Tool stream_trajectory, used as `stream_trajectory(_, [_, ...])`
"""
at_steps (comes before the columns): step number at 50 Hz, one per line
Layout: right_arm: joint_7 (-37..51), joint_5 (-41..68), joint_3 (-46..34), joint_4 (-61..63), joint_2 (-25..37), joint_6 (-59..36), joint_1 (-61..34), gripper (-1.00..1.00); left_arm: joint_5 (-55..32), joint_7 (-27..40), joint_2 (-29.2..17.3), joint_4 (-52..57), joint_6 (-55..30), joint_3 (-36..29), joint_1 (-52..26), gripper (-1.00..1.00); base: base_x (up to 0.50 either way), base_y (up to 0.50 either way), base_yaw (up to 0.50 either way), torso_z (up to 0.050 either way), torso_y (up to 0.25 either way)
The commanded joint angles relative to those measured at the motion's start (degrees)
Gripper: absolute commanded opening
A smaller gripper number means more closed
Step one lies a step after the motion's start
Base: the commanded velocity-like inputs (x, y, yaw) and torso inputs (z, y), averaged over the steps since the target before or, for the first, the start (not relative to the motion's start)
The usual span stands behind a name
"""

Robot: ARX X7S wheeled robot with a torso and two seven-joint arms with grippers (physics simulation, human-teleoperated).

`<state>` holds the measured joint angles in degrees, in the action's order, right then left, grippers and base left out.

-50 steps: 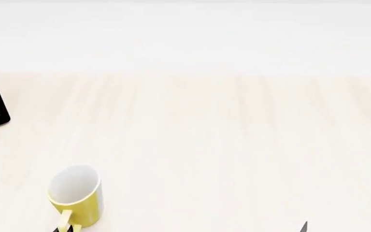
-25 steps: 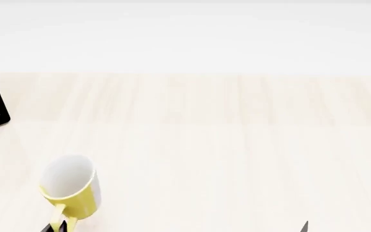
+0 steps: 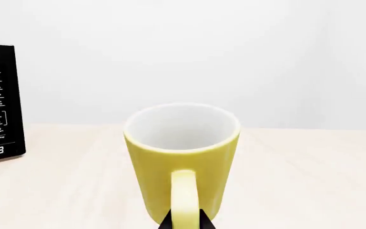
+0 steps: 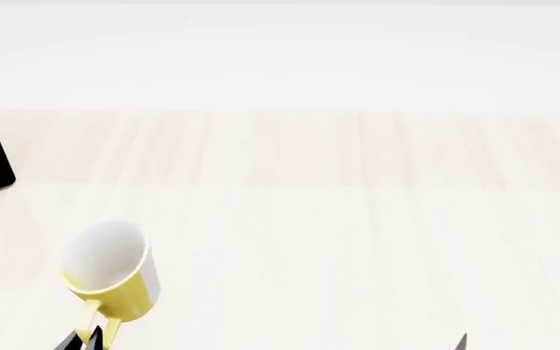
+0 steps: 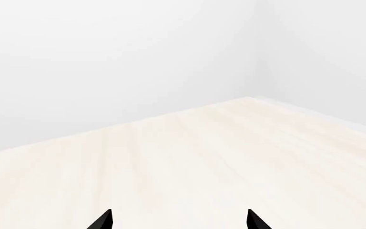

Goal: Put the yellow and white mug to the front of the white mug.

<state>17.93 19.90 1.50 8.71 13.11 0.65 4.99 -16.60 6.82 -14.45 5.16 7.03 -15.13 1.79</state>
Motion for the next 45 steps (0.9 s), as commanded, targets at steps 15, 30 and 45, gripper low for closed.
stream_trajectory(15, [0.6, 0.6, -0.2, -0.4, 0.5, 0.3, 0.0, 1.00, -8.5, -24.4, -6.9, -1.8, -3.8, -7.9, -18.7, -1.00, 0.00, 0.00, 0.00, 0.000, 0.001])
stream_trajectory(30, [0.8, 1.0, -0.5, -0.5, 0.7, 0.4, 0.0, 1.00, -16.5, -38.1, -9.7, -3.8, -10.5, -11.4, -27.3, -1.00, 0.00, 0.00, 0.00, 0.000, 0.000])
stream_trajectory(45, [1.0, 1.4, -0.6, -0.5, 1.0, 0.6, 0.1, 1.00, -16.0, -38.8, -6.8, -14.8, -12.5, -11.1, -35.9, -1.00, 0.00, 0.00, 0.00, 0.000, 0.000])
